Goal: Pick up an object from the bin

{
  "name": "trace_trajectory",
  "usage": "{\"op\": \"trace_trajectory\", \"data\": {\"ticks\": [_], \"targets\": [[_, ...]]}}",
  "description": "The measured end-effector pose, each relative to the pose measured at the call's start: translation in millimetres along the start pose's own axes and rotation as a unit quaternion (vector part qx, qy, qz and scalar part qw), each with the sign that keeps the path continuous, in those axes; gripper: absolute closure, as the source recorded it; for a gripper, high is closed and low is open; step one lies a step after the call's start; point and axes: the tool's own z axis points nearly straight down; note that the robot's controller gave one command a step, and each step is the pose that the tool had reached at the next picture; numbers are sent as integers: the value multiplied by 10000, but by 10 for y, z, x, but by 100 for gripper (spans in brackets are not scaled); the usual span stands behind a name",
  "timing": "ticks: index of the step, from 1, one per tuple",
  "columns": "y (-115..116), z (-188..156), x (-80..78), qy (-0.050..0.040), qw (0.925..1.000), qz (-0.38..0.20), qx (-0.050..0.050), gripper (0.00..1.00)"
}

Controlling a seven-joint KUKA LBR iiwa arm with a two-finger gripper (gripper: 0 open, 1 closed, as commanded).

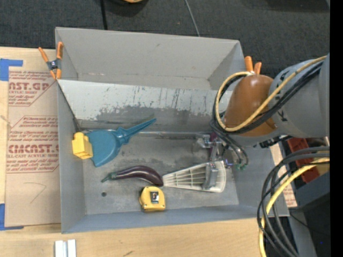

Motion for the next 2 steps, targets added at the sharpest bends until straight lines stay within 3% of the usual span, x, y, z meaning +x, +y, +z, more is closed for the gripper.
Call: {"op": "trace_trajectory", "data": {"ticks": [1,2], "targets": [[54,-184,-85,-40,9994,-338,11,0],[248,53,84,-26,9985,-542,6,0]]}}
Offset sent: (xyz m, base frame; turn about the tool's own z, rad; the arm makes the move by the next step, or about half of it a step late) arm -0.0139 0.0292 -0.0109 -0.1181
